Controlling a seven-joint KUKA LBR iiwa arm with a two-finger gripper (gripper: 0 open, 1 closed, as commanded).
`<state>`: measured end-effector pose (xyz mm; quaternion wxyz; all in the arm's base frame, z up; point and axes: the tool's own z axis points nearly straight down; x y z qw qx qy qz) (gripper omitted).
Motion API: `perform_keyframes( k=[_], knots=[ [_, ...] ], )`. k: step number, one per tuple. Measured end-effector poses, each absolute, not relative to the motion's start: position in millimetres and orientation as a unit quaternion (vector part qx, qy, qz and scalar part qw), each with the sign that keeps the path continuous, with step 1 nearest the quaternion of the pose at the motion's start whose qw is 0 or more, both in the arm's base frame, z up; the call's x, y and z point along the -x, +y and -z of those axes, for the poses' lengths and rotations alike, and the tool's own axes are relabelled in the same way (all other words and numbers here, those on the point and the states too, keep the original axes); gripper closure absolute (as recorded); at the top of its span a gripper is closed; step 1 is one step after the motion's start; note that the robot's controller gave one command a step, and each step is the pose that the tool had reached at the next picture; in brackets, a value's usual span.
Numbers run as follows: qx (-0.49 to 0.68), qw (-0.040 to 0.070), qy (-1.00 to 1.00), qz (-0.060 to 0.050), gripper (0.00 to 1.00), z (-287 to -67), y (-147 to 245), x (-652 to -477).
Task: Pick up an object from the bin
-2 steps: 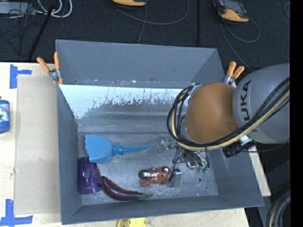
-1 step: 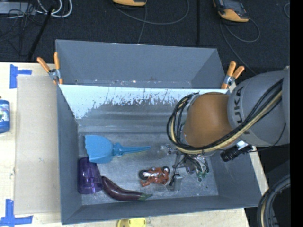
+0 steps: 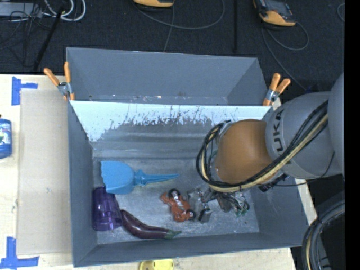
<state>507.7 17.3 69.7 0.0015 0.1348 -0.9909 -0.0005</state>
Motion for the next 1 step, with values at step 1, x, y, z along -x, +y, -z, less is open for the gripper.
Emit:
perform_keyframes(
  k=[1],
  knots=[
    [-0.134,0.001,-0.991,0.001,0.0,-69.6,17.0,-507.7]
  ],
)
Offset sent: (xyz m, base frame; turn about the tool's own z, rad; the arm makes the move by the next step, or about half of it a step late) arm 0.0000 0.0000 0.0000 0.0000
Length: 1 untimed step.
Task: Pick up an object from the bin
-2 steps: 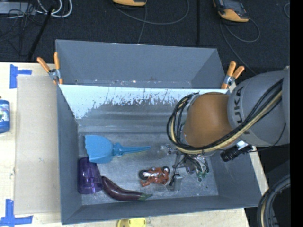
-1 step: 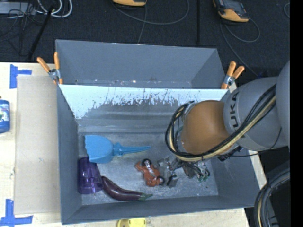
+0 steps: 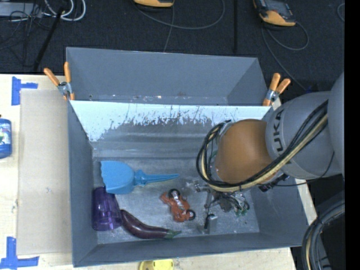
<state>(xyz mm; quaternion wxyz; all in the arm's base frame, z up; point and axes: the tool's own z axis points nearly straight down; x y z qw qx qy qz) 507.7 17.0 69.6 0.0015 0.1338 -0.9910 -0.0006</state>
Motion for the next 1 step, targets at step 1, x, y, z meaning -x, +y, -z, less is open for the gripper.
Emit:
perform_keyframes(
  k=[1],
  knots=[
    [-0.133,0.001,-0.991,0.001,1.0,-69.6,16.8,-507.7]
  ],
)
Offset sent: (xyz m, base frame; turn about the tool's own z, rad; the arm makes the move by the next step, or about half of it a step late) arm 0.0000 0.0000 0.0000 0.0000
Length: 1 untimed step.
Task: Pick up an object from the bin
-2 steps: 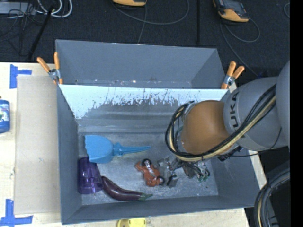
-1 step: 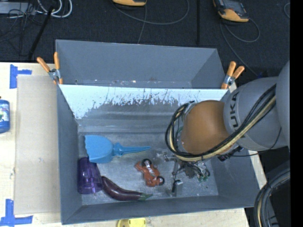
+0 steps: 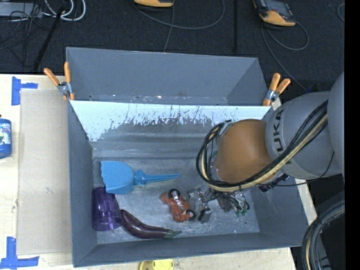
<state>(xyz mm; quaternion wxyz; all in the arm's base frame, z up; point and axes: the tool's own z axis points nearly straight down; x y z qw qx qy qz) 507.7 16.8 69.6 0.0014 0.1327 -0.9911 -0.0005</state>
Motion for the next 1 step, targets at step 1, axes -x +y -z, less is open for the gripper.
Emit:
perform_keyframes(
  k=[1],
  knots=[
    [-0.132,0.001,-0.991,0.001,0.0,-69.6,16.7,-507.7]
  ],
)
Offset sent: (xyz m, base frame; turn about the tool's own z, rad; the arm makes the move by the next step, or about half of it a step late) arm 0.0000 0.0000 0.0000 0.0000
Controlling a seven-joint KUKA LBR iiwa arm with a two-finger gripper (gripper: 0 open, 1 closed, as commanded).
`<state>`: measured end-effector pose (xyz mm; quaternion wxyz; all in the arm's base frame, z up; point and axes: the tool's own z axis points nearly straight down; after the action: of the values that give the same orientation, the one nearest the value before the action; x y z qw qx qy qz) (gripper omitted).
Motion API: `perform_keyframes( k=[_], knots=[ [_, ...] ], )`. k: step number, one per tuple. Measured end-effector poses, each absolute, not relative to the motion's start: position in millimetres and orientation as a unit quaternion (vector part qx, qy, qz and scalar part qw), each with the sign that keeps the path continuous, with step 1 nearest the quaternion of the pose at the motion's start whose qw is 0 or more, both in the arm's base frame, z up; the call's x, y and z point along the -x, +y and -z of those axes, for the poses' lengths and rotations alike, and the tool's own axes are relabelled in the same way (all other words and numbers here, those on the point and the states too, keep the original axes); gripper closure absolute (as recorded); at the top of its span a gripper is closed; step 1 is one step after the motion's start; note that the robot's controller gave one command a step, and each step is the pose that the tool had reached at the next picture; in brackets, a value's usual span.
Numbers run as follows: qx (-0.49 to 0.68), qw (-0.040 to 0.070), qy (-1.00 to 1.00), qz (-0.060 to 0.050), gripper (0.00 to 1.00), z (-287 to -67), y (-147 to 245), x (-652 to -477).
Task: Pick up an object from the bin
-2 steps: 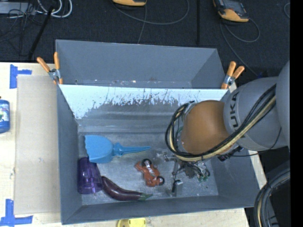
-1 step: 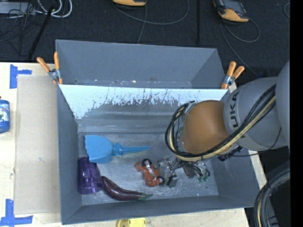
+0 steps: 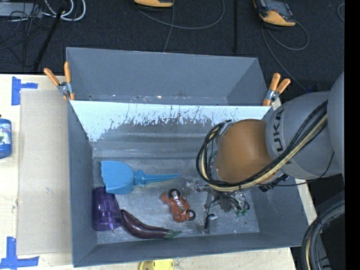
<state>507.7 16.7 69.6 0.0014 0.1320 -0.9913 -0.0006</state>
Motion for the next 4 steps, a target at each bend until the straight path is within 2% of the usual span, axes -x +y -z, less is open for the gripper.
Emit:
perform_keyframes(
  k=[1,2,3,4],
  knots=[
    [-0.132,0.001,-0.991,0.001,0.0,-69.6,16.7,-507.7],
    [-0.107,0.001,-0.994,-0.001,0.0,-72.8,56.7,-510.9],
    [-0.042,0.0,-0.999,0.0,1.0,-70.3,85.3,-541.2],
    [-0.042,0.0,-0.999,0.0,1.0,-70.3,85.2,-541.2]
  ],
)
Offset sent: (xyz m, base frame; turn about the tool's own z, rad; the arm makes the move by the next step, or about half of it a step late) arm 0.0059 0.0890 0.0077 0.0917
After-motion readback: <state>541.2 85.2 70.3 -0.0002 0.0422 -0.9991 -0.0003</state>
